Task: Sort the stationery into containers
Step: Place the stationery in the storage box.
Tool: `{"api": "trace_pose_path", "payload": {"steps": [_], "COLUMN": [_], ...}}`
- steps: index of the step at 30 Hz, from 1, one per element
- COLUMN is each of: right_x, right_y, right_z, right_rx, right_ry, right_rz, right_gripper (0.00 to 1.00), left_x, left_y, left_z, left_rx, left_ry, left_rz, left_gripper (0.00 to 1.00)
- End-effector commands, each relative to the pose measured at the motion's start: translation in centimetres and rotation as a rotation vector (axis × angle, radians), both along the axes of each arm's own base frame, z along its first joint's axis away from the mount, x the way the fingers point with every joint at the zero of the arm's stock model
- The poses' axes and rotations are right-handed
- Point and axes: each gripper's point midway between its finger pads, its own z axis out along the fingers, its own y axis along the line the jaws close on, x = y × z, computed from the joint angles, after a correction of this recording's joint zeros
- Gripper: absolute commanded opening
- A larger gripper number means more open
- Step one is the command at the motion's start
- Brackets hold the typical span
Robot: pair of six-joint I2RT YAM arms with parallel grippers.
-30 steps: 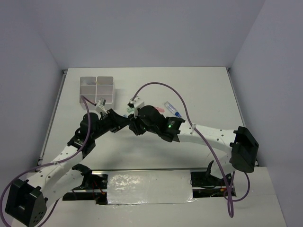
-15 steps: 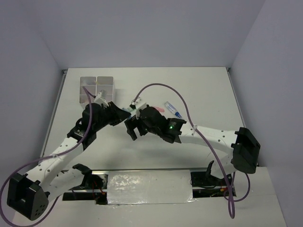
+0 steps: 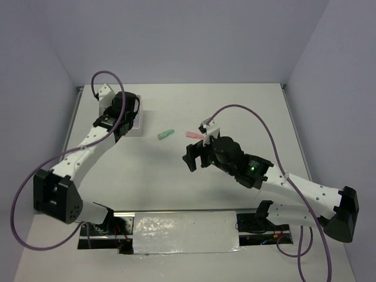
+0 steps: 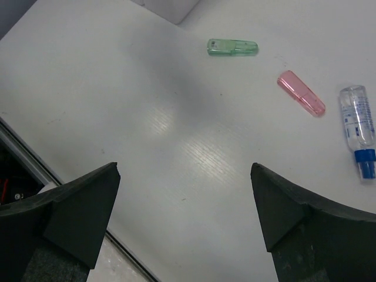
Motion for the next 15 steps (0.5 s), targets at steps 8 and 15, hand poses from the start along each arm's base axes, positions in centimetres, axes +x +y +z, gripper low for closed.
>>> {"api": "trace_pose_path", "payload": {"steps": [8,15], "right_x": [-1.1,-1.4], "right_y": [-2.0,-2.1], "right_z": [0.8,2.6], "right_rx": [0.022,0.063], "right_ry": [-0.026,-0.065], "right_rz": [-0.006,0.012], "right_gripper": [1.00,1.00], "left_x": [5.6,7.7], "left_y": [5.0,5.1], "left_z": [0.2,-1.5], "left_rx": [0.104,0.100], "left_ry": [-0.088,-0.104], "left_rz": [0.292,0.315], "left_gripper": [0.00,0.11]}}
